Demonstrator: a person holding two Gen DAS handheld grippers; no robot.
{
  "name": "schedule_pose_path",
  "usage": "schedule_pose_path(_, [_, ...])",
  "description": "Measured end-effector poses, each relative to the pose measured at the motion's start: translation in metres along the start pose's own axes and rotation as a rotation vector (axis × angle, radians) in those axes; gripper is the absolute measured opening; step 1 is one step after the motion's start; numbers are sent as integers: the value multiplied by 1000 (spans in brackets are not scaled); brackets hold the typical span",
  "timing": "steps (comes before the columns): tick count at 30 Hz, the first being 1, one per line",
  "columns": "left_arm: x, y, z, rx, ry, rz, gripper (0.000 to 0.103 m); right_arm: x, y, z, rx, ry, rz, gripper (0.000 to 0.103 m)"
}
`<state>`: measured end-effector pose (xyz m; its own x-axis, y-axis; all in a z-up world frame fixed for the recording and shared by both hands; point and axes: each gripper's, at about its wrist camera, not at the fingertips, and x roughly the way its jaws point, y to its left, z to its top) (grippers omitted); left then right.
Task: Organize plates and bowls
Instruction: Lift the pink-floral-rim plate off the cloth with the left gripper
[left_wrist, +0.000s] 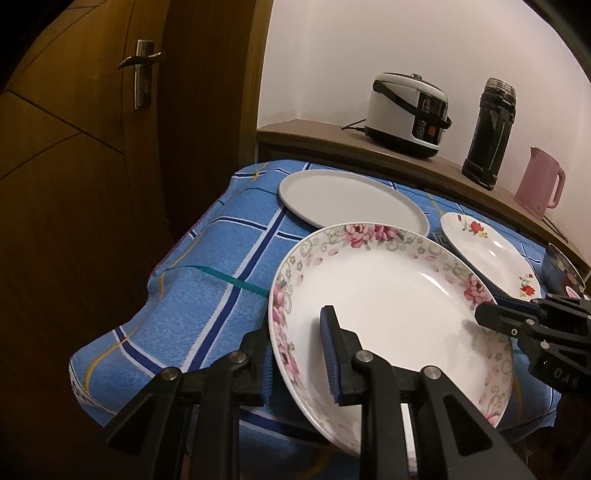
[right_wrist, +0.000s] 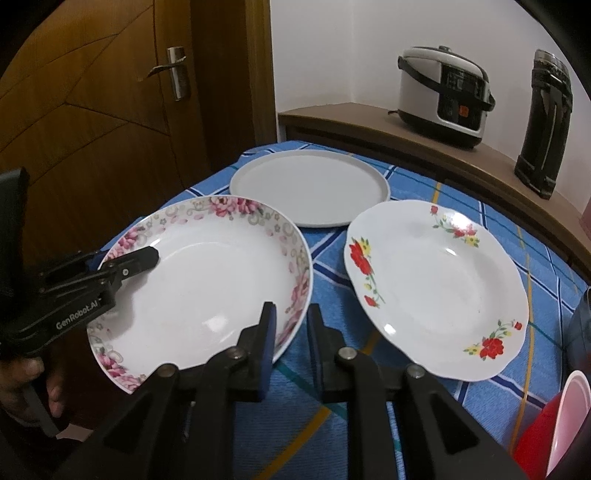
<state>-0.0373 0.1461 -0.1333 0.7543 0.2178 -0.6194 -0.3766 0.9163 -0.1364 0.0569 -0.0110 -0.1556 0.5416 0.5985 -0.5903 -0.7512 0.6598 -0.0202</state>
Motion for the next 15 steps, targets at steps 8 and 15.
schedule_pose_path(8, [-6, 0, 5, -9, -23, -5, 25, -9, 1, 5, -2, -33, -4, 17])
schedule_pose_path(15, [-11, -3, 15, -3, -88, -1, 25, -20, 0, 13, 2, -70, -16, 17])
